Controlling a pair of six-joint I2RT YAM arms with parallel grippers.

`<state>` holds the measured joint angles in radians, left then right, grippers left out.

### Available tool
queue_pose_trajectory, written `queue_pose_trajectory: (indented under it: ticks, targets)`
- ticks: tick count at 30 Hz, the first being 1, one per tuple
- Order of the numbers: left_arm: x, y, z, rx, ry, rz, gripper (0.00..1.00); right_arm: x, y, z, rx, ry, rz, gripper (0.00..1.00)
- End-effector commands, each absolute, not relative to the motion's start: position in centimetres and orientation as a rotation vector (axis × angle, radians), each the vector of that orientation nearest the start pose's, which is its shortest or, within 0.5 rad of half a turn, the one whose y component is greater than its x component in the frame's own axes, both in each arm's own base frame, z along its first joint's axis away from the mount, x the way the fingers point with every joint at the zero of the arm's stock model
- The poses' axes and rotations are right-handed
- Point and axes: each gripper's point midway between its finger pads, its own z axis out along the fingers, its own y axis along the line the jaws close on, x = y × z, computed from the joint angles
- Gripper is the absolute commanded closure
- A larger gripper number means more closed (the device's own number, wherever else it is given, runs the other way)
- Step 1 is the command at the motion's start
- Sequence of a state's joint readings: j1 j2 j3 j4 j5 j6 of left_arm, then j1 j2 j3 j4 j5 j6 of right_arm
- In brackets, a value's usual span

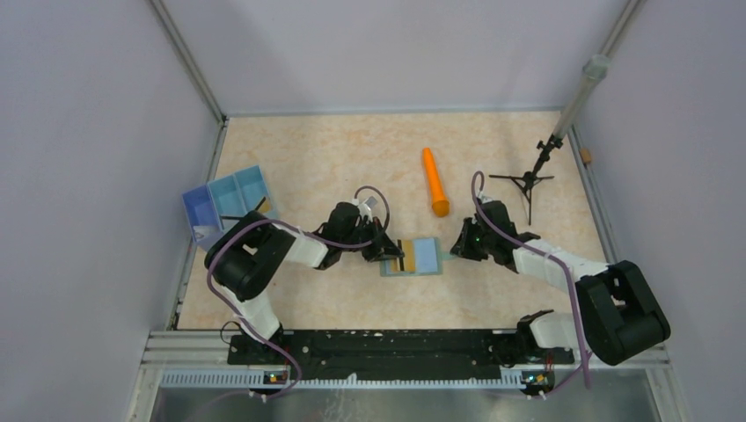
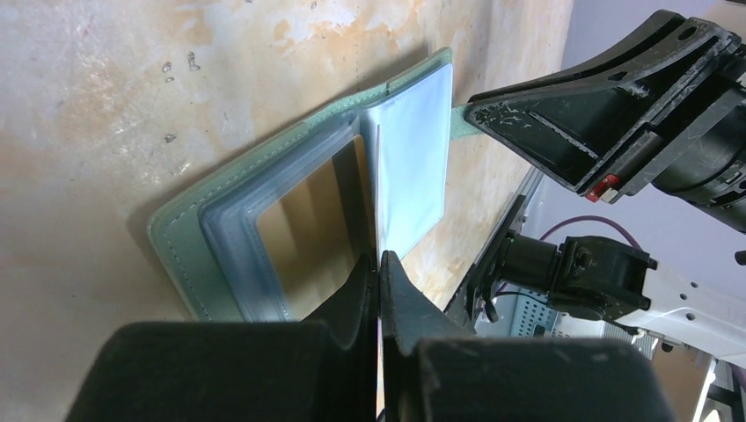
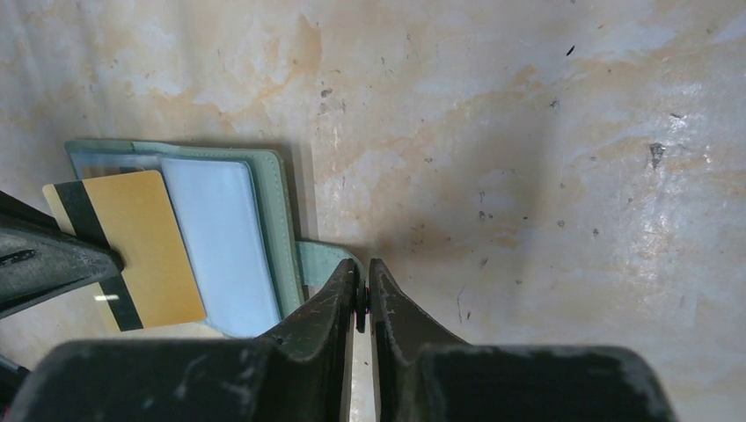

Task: Put the credit cards into the card holder
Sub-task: Insert the credit card into the card holder.

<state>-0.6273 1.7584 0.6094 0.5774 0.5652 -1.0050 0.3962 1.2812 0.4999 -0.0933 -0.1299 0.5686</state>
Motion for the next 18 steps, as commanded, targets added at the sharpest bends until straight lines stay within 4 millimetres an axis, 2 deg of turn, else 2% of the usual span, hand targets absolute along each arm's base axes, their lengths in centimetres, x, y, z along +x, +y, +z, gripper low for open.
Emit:
queue_pose_trajectory:
  ticks: [1, 4, 18]
  targets:
    - [24.4, -33.5, 6.0, -0.048, 2.402, -1.513, 1.0, 25.6, 15.1, 2.6, 0.175, 2.504, 0.565, 0.94]
    - [24.3, -33.5, 5.9, -0.056, 2.407, -1.516, 1.0, 25.5, 15.1, 2.6, 0.177, 2.506, 0.562, 1.0]
    - [24.0, -33.8, 4.9, -0.077, 2.42, -1.524, 1.0, 25.4, 14.9, 2.6, 0.18, 2.506, 0.554, 1.0]
